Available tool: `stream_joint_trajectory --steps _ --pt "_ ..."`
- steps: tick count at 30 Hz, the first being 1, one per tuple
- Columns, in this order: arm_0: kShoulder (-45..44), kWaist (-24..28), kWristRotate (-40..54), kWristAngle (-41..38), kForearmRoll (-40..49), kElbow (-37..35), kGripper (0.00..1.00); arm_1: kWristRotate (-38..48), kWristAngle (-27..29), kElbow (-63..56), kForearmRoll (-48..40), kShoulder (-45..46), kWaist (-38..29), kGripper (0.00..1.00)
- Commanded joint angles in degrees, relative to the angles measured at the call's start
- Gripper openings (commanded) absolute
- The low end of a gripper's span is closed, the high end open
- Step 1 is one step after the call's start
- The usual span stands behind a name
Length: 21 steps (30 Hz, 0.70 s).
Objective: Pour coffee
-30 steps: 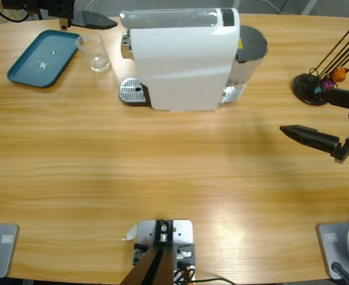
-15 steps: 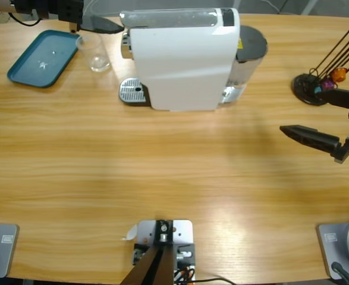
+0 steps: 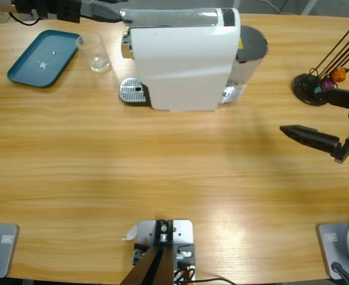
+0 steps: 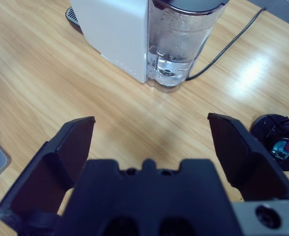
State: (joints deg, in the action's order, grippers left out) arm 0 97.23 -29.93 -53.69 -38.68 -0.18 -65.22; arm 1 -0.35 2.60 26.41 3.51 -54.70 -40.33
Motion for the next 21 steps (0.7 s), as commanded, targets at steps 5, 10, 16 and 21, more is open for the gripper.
stream_joint_trajectory --steps 5,10,16,21 --pt "-1.78 -1.47 1.22 -0.57 -2.16 -1.1 0.0 -0.79 -0.58 -1.71 0.36 1.12 0.52 1.0" --pt "-1.7 -2.44 0.92 -0.16 -2.02 -2.91 0.0 -0.79 -0.58 -1.71 0.36 1.17 0.52 1.0" --pt "-2.73 -2.95 0.52 0.01 -0.84 -6.11 0.0 -0.79 -0.58 -1.71 0.36 1.17 0.52 1.0" --pt "-3.47 -2.95 0.66 0.35 0.07 -6.93 0.0 -0.79 -0.58 -1.8 0.36 1.38 0.52 1.0"
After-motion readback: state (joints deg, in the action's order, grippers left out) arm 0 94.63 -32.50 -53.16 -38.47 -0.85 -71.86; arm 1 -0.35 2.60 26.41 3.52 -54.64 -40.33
